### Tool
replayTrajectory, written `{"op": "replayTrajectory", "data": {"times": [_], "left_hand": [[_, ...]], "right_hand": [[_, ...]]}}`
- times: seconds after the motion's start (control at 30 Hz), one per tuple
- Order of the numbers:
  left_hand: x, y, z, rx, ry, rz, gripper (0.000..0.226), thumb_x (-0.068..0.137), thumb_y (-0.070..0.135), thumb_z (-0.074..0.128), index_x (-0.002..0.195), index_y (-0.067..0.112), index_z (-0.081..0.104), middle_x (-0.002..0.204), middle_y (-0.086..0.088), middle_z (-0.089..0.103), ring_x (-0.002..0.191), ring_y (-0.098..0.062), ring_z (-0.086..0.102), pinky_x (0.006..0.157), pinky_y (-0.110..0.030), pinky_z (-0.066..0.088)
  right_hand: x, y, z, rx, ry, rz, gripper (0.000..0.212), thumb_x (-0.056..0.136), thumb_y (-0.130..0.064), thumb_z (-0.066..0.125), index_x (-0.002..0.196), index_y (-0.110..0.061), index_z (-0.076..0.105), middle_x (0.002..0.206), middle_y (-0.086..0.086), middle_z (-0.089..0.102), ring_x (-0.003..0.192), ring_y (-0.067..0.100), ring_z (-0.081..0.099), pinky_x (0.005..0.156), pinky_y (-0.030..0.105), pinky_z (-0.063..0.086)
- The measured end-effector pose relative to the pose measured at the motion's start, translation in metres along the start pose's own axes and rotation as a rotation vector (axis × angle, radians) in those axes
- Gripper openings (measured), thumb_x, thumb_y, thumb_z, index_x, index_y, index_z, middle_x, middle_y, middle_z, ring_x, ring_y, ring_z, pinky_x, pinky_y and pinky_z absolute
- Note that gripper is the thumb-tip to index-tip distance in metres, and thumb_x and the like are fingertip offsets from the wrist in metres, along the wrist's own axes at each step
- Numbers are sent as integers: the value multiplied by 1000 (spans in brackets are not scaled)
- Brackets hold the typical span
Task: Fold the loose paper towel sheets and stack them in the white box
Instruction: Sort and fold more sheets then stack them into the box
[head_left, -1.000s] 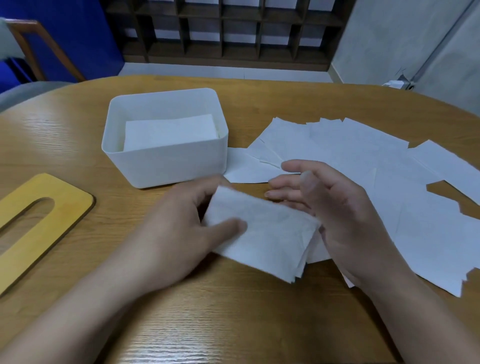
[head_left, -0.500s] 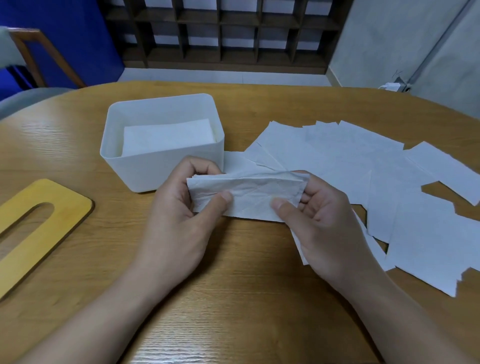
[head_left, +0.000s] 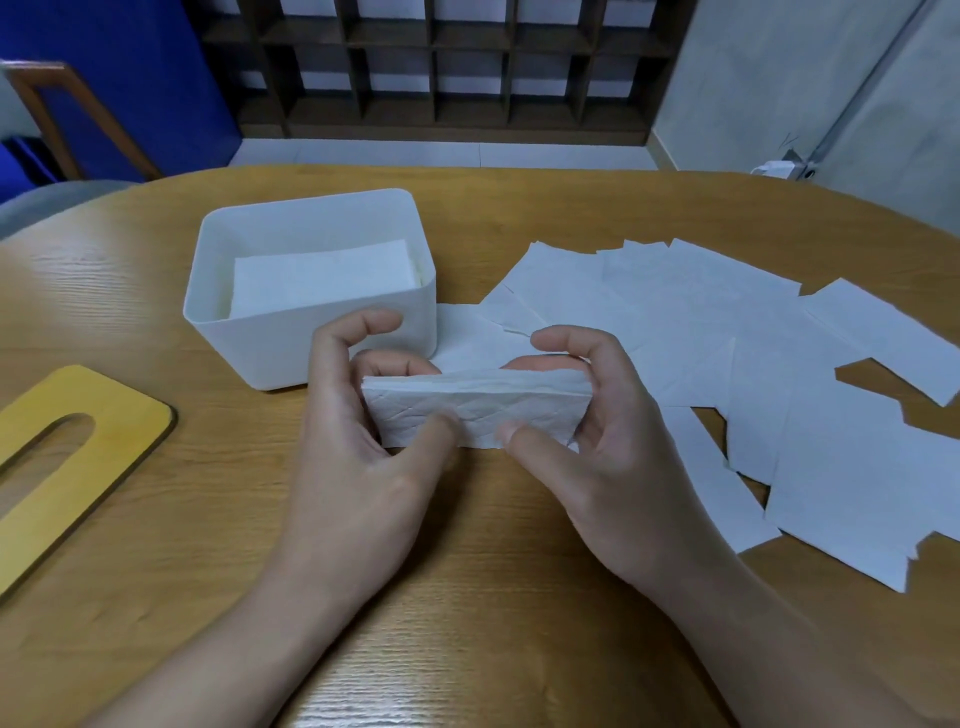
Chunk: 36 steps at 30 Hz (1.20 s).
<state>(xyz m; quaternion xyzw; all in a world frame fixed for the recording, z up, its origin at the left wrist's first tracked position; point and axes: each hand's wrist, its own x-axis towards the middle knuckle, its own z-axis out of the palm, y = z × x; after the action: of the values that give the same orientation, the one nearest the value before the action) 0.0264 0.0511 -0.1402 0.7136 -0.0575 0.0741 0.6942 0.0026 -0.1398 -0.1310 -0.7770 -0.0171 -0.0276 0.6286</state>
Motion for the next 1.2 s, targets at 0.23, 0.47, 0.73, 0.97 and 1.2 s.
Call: {"op": "replayTrajectory", "data": {"times": [0.23,0.47,0.73,0.97,1.2], "left_hand": [[-2,1,-2,-1,-15,19,69,81,4,73,141,33,52,109,-15,67,96,-33,67,86,-48,54],[0,-4,-4,19,-10,1,65,79,3,67,136,29,52,97,-3,65,87,-23,61,83,-46,49],[0,-5,-4,-10,-29,-16,62,81,3,66,136,28,52,98,-3,62,85,-23,57,81,-44,47],[3,-5,-7,-50,-16,-47,59,86,2,64,138,27,51,101,-9,65,86,-24,62,80,-39,50],[6,7,-22,274,-55,13,56,100,13,73,135,42,42,82,-11,70,72,-30,63,72,-44,54]], "right_hand": [[-4,0,5,16,-41,18,53,97,-42,77,142,-49,50,131,-7,72,121,17,70,104,52,57],[-4,1,5,-25,-21,-2,49,98,-19,78,138,-35,53,125,-15,66,118,6,68,89,22,59],[-5,2,4,-45,-31,0,46,99,-16,77,134,-33,52,120,-11,66,111,11,69,82,29,62],[-2,-3,-1,-51,42,-8,21,103,-19,75,119,-27,64,107,-9,79,100,10,79,78,44,68],[2,-11,-6,116,131,57,32,101,-13,77,129,-21,64,114,-6,83,106,14,81,89,45,68]]}}
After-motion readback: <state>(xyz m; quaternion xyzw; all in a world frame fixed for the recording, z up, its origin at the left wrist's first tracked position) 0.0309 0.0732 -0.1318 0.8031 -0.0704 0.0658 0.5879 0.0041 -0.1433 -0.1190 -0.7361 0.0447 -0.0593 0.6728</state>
